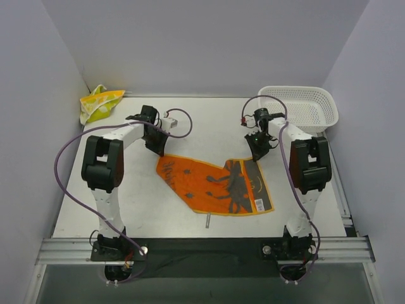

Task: Roll the towels
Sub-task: Flatten the towel

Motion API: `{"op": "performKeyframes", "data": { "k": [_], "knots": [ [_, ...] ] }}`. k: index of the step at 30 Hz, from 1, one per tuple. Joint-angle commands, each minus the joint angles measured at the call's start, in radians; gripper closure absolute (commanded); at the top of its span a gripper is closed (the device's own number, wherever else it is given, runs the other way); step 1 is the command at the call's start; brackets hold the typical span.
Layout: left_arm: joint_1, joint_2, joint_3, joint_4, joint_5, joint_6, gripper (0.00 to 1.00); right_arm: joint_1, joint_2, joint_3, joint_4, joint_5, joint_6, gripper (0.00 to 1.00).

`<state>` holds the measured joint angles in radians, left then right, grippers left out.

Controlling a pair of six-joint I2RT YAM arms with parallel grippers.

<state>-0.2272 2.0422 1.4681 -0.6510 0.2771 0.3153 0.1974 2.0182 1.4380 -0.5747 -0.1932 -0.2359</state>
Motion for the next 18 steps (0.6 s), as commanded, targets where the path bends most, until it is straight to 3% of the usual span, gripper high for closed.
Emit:
{"op": "performKeyframes", "data": {
  "k": [1,12,18],
  "knots": [
    [0.025,-0.063,0.015,-0.027,0.046,-0.010,1.00,-0.027,-0.142,0.002,-0.071,-0.034,0.012,1.00],
    [0.117,-0.394,0.090,-0.116,0.140,-0.016,1.00,-0.062,-0.456,0.021,-0.143,-0.097,-0.003,1.00],
    [0.183,-0.660,-0.018,-0.133,0.172,-0.051,1.00,-0.075,-0.698,-0.068,-0.189,-0.120,-0.034,1.00]
  ]
}}
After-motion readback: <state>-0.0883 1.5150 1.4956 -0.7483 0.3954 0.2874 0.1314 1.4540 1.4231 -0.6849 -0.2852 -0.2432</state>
